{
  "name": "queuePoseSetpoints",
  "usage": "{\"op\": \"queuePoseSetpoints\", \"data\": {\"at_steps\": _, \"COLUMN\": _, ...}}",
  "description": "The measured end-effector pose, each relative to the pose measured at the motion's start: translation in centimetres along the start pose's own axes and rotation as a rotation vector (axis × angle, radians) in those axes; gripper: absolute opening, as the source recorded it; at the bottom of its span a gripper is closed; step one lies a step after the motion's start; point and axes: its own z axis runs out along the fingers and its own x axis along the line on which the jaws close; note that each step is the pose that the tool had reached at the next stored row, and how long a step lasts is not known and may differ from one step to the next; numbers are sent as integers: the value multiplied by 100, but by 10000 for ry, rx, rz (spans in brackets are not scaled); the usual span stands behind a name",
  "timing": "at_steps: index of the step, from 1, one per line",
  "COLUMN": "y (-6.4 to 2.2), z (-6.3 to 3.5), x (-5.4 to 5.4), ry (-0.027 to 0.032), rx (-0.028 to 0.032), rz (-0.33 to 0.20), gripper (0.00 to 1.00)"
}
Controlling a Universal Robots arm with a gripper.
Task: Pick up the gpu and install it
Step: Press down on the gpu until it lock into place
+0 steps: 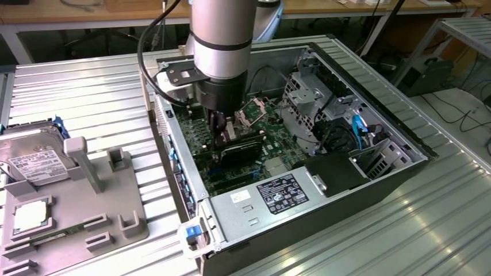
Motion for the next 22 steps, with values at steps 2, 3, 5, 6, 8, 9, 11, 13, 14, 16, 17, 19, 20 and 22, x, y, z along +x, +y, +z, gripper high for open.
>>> {"op": "queuePoseSetpoints", "data": {"at_steps": 2, "y": -1, "z": -40, "x": 1, "ry": 0, "rx": -83, "rz": -3, "gripper": 11}}
{"op": "queuePoseSetpoints", "data": {"at_steps": 3, "y": -1, "z": -60, "x": 2, "ry": 1, "rx": -131, "rz": -5, "gripper": 11}}
{"op": "queuePoseSetpoints", "data": {"at_steps": 5, "y": -3, "z": -104, "x": 3, "ry": -1, "rx": -394, "rz": -16, "gripper": 11}}
{"op": "queuePoseSetpoints", "data": {"at_steps": 6, "y": -3, "z": -110, "x": 4, "ry": -3, "rx": -576, "rz": -23, "gripper": 11}}
{"op": "queuePoseSetpoints", "data": {"at_steps": 8, "y": -2, "z": -114, "x": 4, "ry": -1, "rx": -957, "rz": -38, "gripper": 11}}
{"op": "queuePoseSetpoints", "data": {"at_steps": 9, "y": -3, "z": -114, "x": 4, "ry": 3, "rx": -1147, "rz": -46, "gripper": 11}}
{"op": "queuePoseSetpoints", "data": {"at_steps": 11, "y": -4, "z": -115, "x": 3, "ry": 6, "rx": -1529, "rz": -62, "gripper": 11}}
{"op": "queuePoseSetpoints", "data": {"at_steps": 13, "y": -17, "z": -116, "x": 3, "ry": 4, "rx": -1882, "rz": -76, "gripper": 11}}
{"op": "queuePoseSetpoints", "data": {"at_steps": 14, "y": -35, "z": -115, "x": 3, "ry": 1, "rx": -2079, "rz": -84, "gripper": 11}}
{"op": "queuePoseSetpoints", "data": {"at_steps": 16, "y": -84, "z": -114, "x": 3, "ry": 0, "rx": -2427, "rz": -97, "gripper": 11}}
{"op": "queuePoseSetpoints", "data": {"at_steps": 17, "y": -111, "z": -113, "x": 3, "ry": -1, "rx": -2580, "rz": -106, "gripper": 11}}
{"op": "queuePoseSetpoints", "data": {"at_steps": 19, "y": -185, "z": -111, "x": 3, "ry": -3, "rx": -3017, "rz": -122, "gripper": 11}}
{"op": "queuePoseSetpoints", "data": {"at_steps": 20, "y": -213, "z": -110, "x": 4, "ry": -4, "rx": -3201, "rz": -130, "gripper": 11}}
{"op": "queuePoseSetpoints", "data": {"at_steps": 22, "y": -262, "z": -109, "x": 2, "ry": -6, "rx": -3598, "rz": -147, "gripper": 11}}
